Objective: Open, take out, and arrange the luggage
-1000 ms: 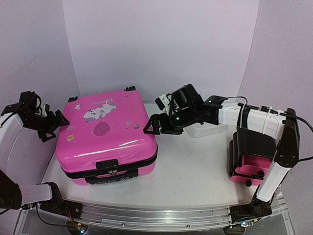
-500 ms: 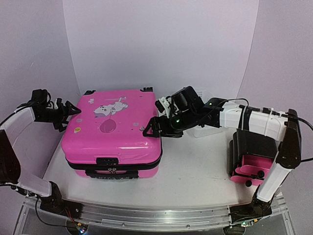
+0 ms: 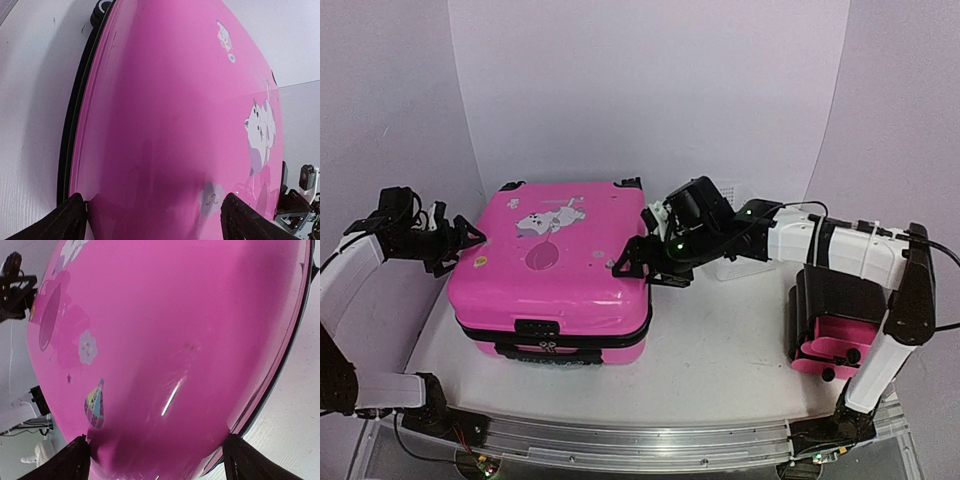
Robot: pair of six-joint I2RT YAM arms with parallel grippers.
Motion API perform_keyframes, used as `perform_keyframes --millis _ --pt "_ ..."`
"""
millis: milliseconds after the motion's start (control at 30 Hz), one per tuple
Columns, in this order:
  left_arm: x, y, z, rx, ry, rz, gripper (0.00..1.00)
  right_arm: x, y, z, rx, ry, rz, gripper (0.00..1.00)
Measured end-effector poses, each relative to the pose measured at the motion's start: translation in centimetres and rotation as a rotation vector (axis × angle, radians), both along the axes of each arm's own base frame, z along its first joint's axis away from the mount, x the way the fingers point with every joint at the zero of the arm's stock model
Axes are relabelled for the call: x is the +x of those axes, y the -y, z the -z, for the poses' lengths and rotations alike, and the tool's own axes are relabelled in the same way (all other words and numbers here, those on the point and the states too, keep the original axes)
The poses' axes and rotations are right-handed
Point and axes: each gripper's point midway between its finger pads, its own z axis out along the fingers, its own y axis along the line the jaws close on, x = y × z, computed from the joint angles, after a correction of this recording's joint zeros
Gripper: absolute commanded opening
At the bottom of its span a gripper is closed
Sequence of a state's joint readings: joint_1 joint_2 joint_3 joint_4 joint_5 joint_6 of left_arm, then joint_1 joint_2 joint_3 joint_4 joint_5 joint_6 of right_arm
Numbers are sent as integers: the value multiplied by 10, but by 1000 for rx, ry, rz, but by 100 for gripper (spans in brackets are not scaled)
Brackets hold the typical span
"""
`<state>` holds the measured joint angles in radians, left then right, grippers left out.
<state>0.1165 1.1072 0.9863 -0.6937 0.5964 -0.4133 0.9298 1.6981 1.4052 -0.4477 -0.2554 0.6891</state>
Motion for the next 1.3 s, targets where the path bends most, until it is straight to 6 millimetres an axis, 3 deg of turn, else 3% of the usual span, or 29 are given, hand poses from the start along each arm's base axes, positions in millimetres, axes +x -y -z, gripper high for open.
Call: perform_keyframes --millis 67,200,467,567,667,800,900,967,1033,1167,1300 --pt "-2 -2 6 2 -7 -3 91 8 -2 0 9 -63 24 76" --pt "6 -5 11 -2 -8 -13 89 36 -4 0 58 -168 58 77" --pt "50 -8 10 -9 -1 -40 86 120 -10 -1 136 -171 131 78" --pt "61 -9 7 11 10 -56 90 141 -11 -3 152 -112 159 88" --pt "61 -6 6 29 10 -55 94 144 -3 5 101 -43 179 98" --pt "56 -2 5 46 12 -38 95 123 23 -4 -4 96 176 98" --pt "47 2 6 46 9 -19 96 87 47 -1 -117 159 126 98" --pt "40 5 7 42 11 -4 96 61 46 3 -166 210 70 95" --pt "33 7 7 43 15 11 97 35 27 11 -178 262 6 92" --pt "24 11 7 48 21 33 96 -18 -29 42 -172 384 -98 86" --pt "22 12 7 51 26 44 97 -40 -75 72 -149 516 -110 76"
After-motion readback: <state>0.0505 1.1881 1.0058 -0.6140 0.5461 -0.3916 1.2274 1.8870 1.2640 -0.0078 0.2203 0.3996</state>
